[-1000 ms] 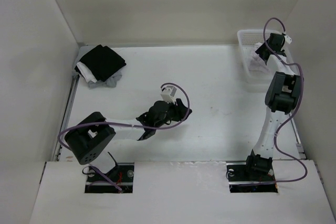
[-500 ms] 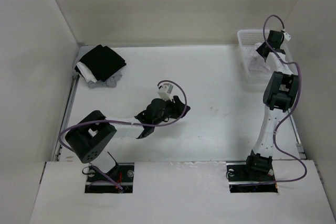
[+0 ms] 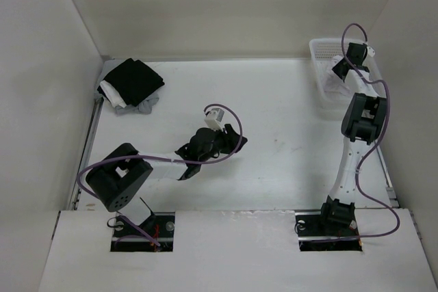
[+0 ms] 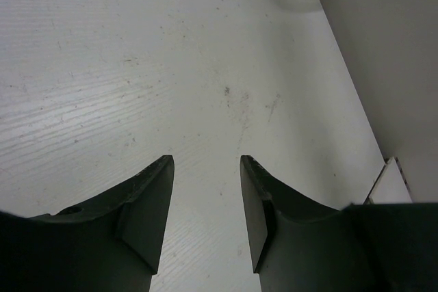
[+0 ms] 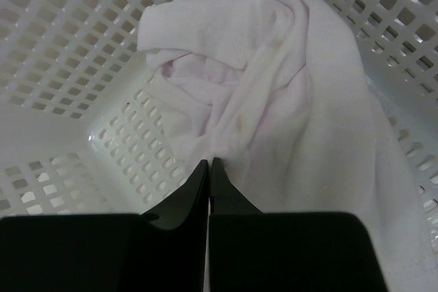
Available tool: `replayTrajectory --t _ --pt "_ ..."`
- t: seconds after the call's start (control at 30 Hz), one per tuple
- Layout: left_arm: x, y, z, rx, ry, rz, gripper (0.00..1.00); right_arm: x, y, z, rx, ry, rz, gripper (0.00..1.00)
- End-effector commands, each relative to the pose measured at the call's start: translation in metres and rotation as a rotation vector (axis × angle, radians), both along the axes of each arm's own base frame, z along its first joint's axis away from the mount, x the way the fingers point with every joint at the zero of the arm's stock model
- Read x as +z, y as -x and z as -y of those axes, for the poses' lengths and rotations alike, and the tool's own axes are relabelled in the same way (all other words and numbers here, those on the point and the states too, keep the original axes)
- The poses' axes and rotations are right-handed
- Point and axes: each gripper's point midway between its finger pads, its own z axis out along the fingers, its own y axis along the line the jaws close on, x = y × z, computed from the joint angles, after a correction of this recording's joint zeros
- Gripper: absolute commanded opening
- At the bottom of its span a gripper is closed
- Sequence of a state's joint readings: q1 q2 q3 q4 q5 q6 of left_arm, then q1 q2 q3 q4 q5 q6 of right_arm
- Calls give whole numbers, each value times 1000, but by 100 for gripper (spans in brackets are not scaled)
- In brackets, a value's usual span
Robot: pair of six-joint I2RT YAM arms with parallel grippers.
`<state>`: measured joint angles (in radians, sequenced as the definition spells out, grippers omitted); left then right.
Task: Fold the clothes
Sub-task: Grab the tank top from the pile, then move the tank top to the center of the board
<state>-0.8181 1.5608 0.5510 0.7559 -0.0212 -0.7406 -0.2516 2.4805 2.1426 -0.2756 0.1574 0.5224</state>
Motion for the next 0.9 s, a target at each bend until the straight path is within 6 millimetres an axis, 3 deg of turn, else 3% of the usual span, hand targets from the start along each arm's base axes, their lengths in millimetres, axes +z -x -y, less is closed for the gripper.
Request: replayTrajectory --t 0.0,0.13,0.17,0.2,0.27,0.3,0.33,0.37,0.4,0.47,0.57,0.6,0.77,0.83,0.87 --pt "13 -1 2 -7 49 33 42 100 -4 -16 10 32 227 0" --pt "13 -1 2 -7 52 31 42 190 23 -42 44 67 399 0" --pt "12 -1 1 -5 51 28 42 223 40 -52 56 81 461 0" --pt "12 -2 0 0 56 25 42 264 64 -67 75 94 541 0" --pt "13 -3 -2 5 63 26 42 319 105 -94 113 98 654 0" --pt "13 -3 -2 5 63 26 42 326 111 -98 118 99 670 0" --pt "13 -4 -4 10 65 24 42 356 139 -116 146 103 733 0" --pt "14 -5 -5 16 69 22 42 372 155 -127 166 106 768 0" --pt "14 -7 -9 28 74 20 41 406 193 -156 222 106 847 0" --pt "17 -10 -16 49 85 17 41 440 240 -192 302 101 938 0" --pt "30 -17 -33 99 117 24 41 475 302 -239 431 61 1044 0" --pt "39 -20 -43 128 135 35 41 494 346 -274 552 6 1105 0" --pt "70 -29 -94 268 180 82 41 523 415 -322 751 -97 1199 1" --pt "76 -32 -116 331 191 87 41 525 428 -339 812 -126 1203 1" --pt "76 -33 -135 383 202 72 41 517 428 -357 855 -140 1179 1"
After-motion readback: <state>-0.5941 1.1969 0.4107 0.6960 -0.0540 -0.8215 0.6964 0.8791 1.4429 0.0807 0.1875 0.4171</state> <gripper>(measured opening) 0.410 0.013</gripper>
